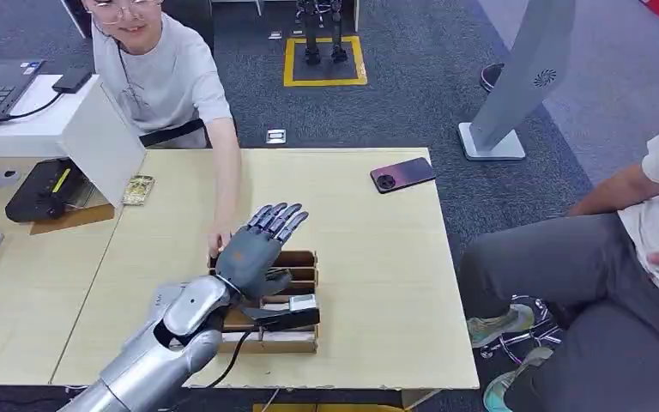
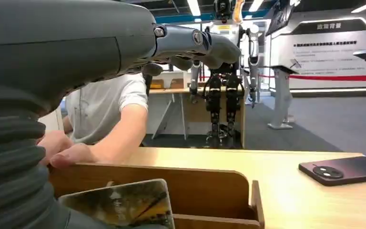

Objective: Pass the card to the sensor for recognition and then transmit it.

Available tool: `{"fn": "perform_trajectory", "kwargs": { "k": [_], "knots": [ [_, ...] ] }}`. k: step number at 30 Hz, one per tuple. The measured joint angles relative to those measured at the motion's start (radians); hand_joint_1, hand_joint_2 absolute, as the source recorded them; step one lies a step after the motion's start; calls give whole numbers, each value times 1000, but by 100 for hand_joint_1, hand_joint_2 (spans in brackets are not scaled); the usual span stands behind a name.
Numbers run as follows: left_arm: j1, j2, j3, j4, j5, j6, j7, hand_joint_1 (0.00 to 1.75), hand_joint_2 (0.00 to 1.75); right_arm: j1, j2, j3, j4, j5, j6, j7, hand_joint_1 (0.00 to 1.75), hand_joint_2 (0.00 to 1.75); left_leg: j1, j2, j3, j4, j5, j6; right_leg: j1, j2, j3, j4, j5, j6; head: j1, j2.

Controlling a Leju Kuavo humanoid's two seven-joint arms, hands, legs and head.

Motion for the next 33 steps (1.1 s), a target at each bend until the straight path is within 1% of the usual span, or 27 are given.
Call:
{"fn": "perform_trajectory", "kwargs": {
  "k": [12, 15, 21, 33],
  "knots": [
    [-15, 2, 19, 32, -11, -1, 5, 0, 175, -3, 0, -1, 0, 0, 2, 2, 0, 175, 0, 0, 0, 0, 0, 0, 0, 0, 0, 0, 0, 0, 0, 0],
    [-16, 2, 24, 36, -10, -1, -2, 0, 175, -3, 0, -1, 0, 0, 2, 3, 0, 175, 0, 0, 0, 0, 0, 0, 0, 0, 0, 0, 0, 0, 0, 0],
    [-25, 11, 24, 38, 2, -29, -24, 0, 175, -3, 0, -1, 0, -3, 1, 3, 0, 175, 0, 0, 0, 0, 0, 0, 0, 0, 0, 0, 0, 0, 0, 0],
    [-34, 20, 24, 38, -6, -44, -21, 0, 175, -3, 0, -2, 0, -10, 1, 3, 0, 175, 0, 0, 0, 0, 0, 0, 0, 0, 0, 0, 0, 0, 0, 0]
  ]
}}
